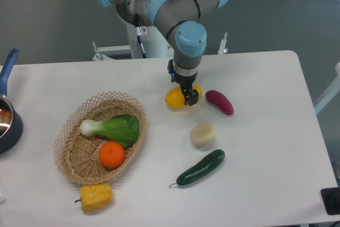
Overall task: Pick up the mango from the table
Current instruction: 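Close the gripper around the yellow mango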
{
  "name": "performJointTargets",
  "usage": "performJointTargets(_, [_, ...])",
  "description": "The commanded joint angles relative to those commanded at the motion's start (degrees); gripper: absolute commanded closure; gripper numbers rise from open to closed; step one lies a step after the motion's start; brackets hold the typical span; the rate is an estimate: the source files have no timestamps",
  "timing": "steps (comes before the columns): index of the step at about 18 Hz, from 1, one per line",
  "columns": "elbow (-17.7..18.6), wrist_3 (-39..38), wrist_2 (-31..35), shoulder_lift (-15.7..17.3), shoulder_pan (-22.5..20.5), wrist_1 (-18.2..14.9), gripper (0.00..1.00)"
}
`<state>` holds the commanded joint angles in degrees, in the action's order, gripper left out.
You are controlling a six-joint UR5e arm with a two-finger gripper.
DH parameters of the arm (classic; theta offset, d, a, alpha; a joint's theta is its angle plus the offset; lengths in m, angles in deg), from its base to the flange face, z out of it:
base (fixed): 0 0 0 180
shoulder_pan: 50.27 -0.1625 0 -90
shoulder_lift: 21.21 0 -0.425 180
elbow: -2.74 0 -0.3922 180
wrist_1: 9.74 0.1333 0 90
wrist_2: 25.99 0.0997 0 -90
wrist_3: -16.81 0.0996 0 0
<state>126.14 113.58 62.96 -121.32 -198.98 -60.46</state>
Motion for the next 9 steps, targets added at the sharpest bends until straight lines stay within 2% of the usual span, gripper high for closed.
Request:
performJointTargets(2, [0.0,-0.44,0.0,-0.62,0.0,1.58,0.0])
performJointTargets(3, [-0.09,-0.53,0.09,-0.62,0.0,1.76,0.05])
performJointTargets(5, [-0.35,-0.62,0.09,-0.62,0.0,1.76,0.31])
performJointTargets(7, [-0.44,-0.53,0.09,-0.71,0.0,1.76,0.43])
performJointTargets(9, [-0.61,-0.62,0.18,-0.62,-0.09,1.68,0.65])
